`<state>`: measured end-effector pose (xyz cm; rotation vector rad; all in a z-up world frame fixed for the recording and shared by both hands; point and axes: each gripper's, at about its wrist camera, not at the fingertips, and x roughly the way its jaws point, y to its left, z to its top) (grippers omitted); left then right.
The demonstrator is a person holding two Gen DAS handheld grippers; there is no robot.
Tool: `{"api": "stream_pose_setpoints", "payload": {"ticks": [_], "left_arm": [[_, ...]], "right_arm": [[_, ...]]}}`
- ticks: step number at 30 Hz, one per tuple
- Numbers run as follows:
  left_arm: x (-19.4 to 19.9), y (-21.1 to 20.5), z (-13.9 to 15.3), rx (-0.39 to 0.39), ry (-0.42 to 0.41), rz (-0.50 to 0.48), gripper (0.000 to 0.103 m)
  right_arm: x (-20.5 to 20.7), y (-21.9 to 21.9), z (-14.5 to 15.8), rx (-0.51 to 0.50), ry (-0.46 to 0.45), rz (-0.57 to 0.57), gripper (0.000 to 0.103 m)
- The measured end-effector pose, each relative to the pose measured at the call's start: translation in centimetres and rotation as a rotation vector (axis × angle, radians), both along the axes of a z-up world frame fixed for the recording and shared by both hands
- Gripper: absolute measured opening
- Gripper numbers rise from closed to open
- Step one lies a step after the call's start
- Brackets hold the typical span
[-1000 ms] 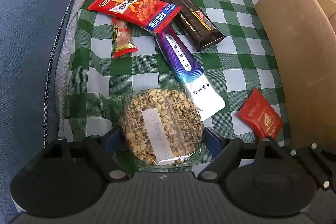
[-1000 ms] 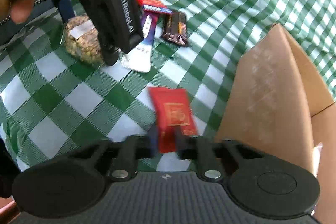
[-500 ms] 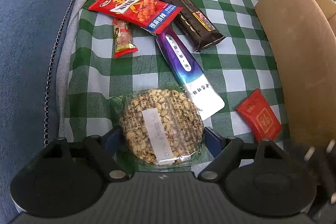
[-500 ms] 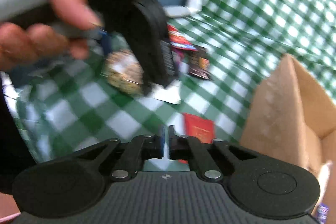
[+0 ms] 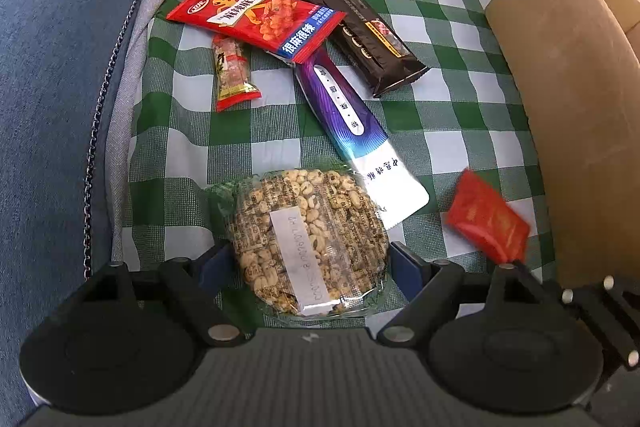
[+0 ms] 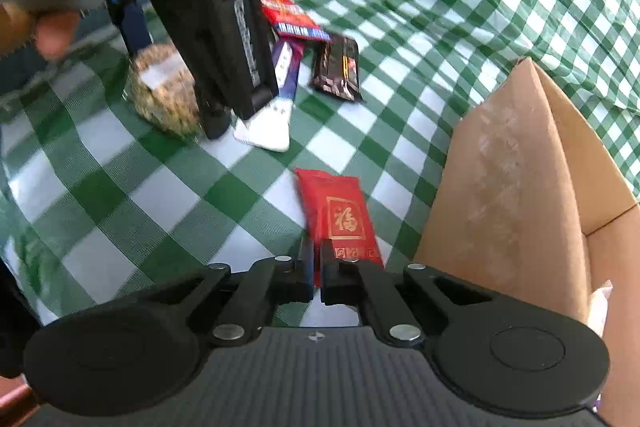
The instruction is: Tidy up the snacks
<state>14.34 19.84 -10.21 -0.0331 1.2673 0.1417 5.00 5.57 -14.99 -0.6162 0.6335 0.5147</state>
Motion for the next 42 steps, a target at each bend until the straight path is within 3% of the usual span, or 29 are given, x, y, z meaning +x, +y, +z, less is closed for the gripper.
{"api": "stream_pose_setpoints", "payload": {"ticks": [6,10,11,12,14,15,25,26,30,42], "left_arm": [[-0.1,0.0,0.2,-0.003,-0.004,0.003,0.086],[-0.1,0.2,0.2,-0.014,-0.005,0.01,0.087],[-0.1,0.2,0.2,-0.016,-0.005,0.013,0.087],[-0.1,0.2,0.2,-0.018,-0.006,0.017,0.087],[0.0,0.2,0.2,-0.02,-0.006,0.026,0.087],[0.0,0.1,0.1,-0.02,-0.005,0.03,0.087],[0.8,-0.5,-0.5,0.0,0.016,0.015,0.088],[0.9,-0.5,-0.6,0.003,0.017,0.014,0.088],[1.0,-0.4,-0.6,0.006,0.018,0.015,0.088],[1.0,-0.7,-0.8,0.026,0.022,-0.005,0.087]], "right_arm": [[-1.7,-0.4,1.6,0.14,0.041,0.119,0.0],[-2.4,0.0,1.7,0.156,0.081,0.161,0.004],[-2.4,0.2,1.6,0.156,0.075,0.152,0.013],[-2.3,0.3,1.7,0.159,0.073,0.141,0.031],[-1.5,0.2,1.8,0.193,0.09,0.109,0.057],[-1.1,0.2,1.8,0.205,0.102,0.091,0.059],[3.1,0.1,-0.2,0.251,0.264,-0.083,0.06],[3.2,0.1,-0.1,0.262,0.275,-0.091,0.053],[3.1,0.2,0.3,0.271,0.241,-0.061,0.048],[2.6,-1.3,2.1,0.29,0.142,-0.082,0.048]]}}
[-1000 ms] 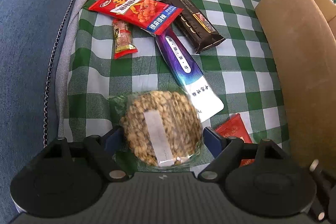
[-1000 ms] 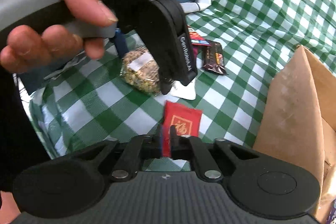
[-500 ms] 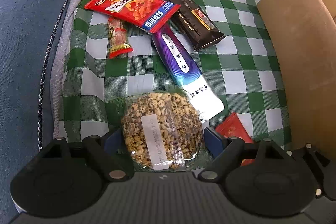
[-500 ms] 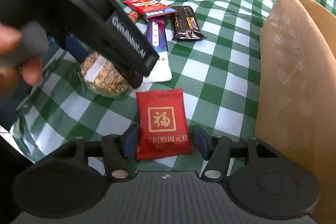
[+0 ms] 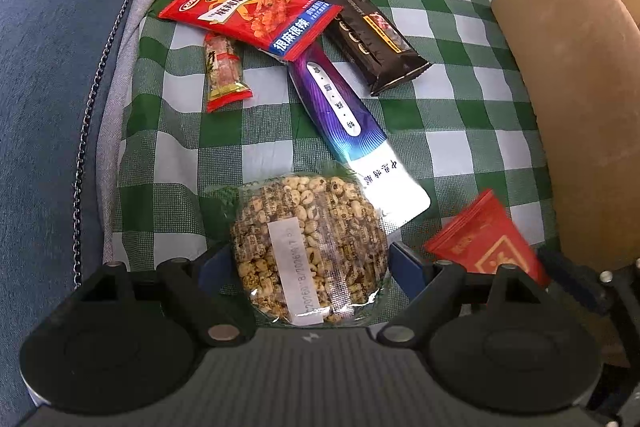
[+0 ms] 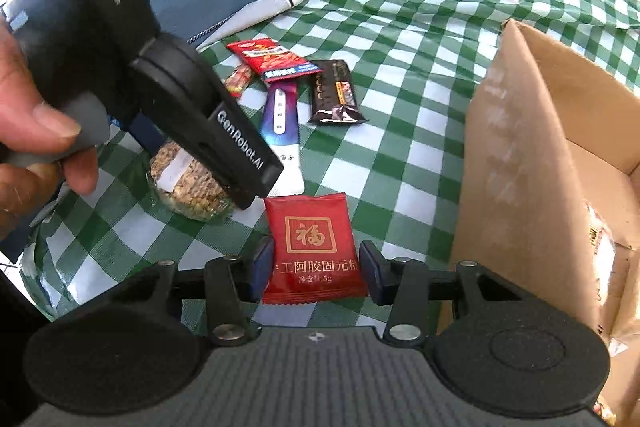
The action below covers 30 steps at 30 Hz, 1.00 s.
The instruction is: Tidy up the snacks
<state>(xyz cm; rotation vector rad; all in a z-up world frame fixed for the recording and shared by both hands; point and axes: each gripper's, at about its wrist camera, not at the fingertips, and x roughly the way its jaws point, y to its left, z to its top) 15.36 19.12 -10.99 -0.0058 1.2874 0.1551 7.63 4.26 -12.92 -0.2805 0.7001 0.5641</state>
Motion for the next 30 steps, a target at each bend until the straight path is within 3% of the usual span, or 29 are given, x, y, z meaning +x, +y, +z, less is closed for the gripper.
{"api": "stream_pose_setpoints", "payload": {"ticks": [7,13,14,15,16,20,25,26,29,30], "left_arm": [[-0.7,0.1,0.8,0.009,-0.033,-0.014,0.084],[-2.2,1.9,3.7,-0.081,-0.176,0.083,0.084],[-2.3,1.8,4.2,-0.095,-0.203,0.099,0.084],[-2.7,1.8,4.8,-0.107,-0.236,0.11,0.084],[-3.0,1.7,5.3,-0.116,-0.271,0.119,0.084],[-4.1,1.1,6.6,-0.151,-0.356,0.155,0.084],[-4.2,0.7,7.2,-0.144,-0.391,0.188,0.084],[-4.3,0.9,7.3,-0.136,-0.394,0.199,0.084],[-4.3,1.7,7.4,-0.134,-0.402,0.251,0.084],[-4.3,2.1,7.5,-0.137,-0.406,0.268,0.084]], "right_arm": [[-1.9,-0.7,1.3,0.004,-0.106,0.041,0.048],[-3.3,-1.9,3.6,0.072,-0.191,0.091,0.048],[-3.5,-2.3,4.4,0.098,-0.202,0.096,0.044],[-3.7,-2.8,5.2,0.124,-0.214,0.099,0.015],[-3.7,-3.4,6.2,0.148,-0.22,0.104,0.01],[-3.6,-6.5,10.2,0.276,-0.266,0.078,0.011],[-1.9,-9.0,10.7,0.311,-0.171,0.032,0.014],[-1.8,-8.9,10.3,0.301,-0.145,0.033,0.017],[-3.1,-7.2,8.6,0.242,-0.151,0.066,0.046],[-3.6,-6.2,7.9,0.218,-0.156,0.091,0.049]]}}
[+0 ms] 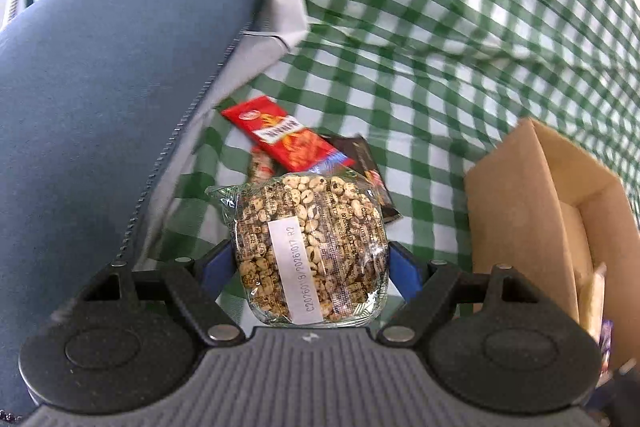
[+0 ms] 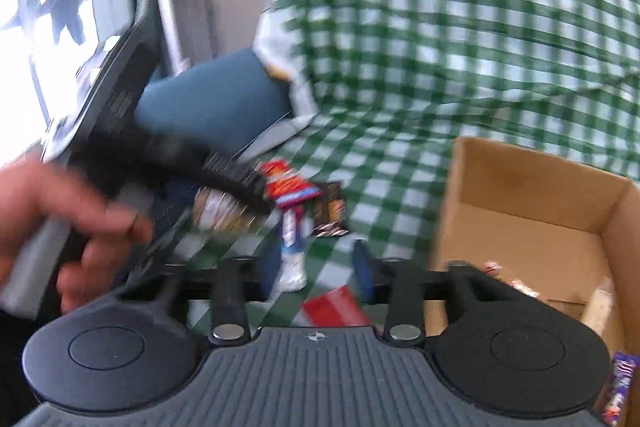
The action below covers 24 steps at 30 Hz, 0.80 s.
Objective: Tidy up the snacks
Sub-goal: 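Lift the peanut cake with the left tool while the right tool lifts the red packet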
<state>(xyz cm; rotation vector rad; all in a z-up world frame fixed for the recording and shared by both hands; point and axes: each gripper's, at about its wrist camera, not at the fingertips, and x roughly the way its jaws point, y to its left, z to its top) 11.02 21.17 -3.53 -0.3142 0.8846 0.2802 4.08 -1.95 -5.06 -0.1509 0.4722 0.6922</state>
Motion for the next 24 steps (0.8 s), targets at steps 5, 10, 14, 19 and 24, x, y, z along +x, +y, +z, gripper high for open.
{"api": "stream_pose_setpoints", "payload": {"ticks": [5,10,14,19,24], "left_arm": [[-0.1,1.3,0.3,-0.007,-0.01,0.032,0.084],[-0.2,1.7,0.5,-0.003,-0.018,0.02,0.084],[0.0,1.6,0.3,-0.001,-0.017,0.002,0.084],[0.1,1.7,0.3,-0.01,-0.027,-0.008,0.084],[0.1,1.8,0.3,-0.029,-0.032,-0.006,0.084]], "right_arm": [[0.2,5.5,-4.5,-0.2,-0.034,0.001,0.049],[3.8,7.6,-7.6,-0.313,0.018,-0.121,0.062],[6.6,8.1,-10.0,-0.407,0.079,-0.198,0.061],[7.6,7.8,-10.7,-0.386,0.134,-0.186,0.053],[7.2,7.3,-10.7,-0.342,0.139,-0.155,0.03]]}}
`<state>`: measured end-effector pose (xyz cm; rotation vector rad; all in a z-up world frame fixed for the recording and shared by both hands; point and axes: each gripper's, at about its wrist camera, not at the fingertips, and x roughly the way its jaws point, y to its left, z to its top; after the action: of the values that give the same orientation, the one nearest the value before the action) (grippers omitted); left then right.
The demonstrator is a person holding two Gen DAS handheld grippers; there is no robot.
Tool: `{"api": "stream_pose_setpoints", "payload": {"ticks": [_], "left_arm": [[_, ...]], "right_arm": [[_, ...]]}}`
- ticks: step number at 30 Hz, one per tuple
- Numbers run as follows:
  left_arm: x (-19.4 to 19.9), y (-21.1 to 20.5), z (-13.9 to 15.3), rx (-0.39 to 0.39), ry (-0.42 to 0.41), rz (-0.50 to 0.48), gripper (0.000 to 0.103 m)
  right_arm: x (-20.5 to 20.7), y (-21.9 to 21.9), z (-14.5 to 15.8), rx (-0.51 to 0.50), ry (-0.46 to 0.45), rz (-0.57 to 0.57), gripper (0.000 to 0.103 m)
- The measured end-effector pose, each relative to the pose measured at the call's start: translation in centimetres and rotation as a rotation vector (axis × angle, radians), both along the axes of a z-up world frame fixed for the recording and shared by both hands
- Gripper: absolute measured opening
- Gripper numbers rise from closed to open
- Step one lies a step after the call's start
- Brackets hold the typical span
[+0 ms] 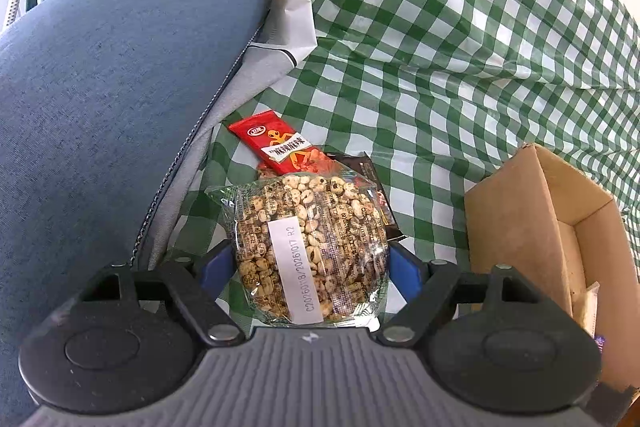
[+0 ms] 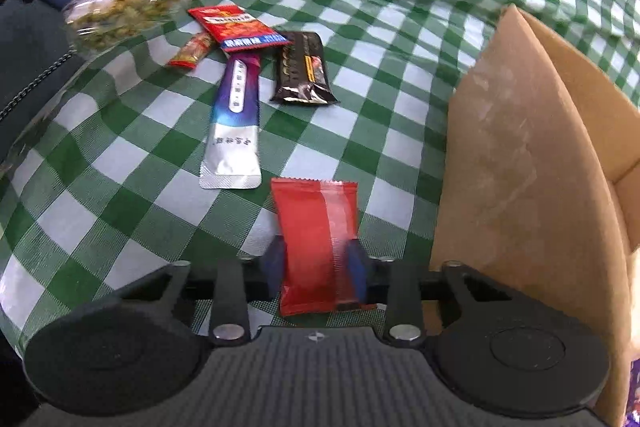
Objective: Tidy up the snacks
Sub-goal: 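Lift the peanut cake with the left tool while the right tool lifts the red packet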
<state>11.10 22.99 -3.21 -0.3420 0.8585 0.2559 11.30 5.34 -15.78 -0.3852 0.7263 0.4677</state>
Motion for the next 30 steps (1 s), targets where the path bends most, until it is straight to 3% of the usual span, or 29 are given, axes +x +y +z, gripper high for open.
{"api": "stream_pose_setpoints", "payload": {"ticks": [4,5,6,11,16,22,30], "left_arm": [[0.0,0.0,0.0,-0.004,0.0,0.002,0.084],[0.0,0.0,0.0,-0.005,0.0,0.002,0.084],[0.0,0.0,0.1,-0.006,0.001,0.002,0.084],[0.1,0.1,0.0,-0.005,0.006,0.003,0.084],[0.2,0.0,0.0,-0.002,0.015,0.007,0.084],[0.3,-0.3,-0.1,0.01,0.013,0.015,0.084],[0.0,-2.0,0.7,0.062,-0.038,-0.001,0.084]], "right_arm": [[-0.1,-0.6,1.1,0.088,0.0,0.018,0.023],[-0.4,-0.8,1.6,0.113,-0.012,0.026,0.007],[-0.7,-1.0,2.1,0.128,-0.029,0.034,0.005],[-1.3,-1.7,4.0,0.216,-0.063,0.052,0.004],[-0.9,-3.1,3.9,0.287,0.002,0.028,0.004],[-1.7,-4.1,5.8,0.392,-0.01,0.064,0.004],[-3.1,-7.8,11.2,0.482,-0.076,0.072,0.004]]}}
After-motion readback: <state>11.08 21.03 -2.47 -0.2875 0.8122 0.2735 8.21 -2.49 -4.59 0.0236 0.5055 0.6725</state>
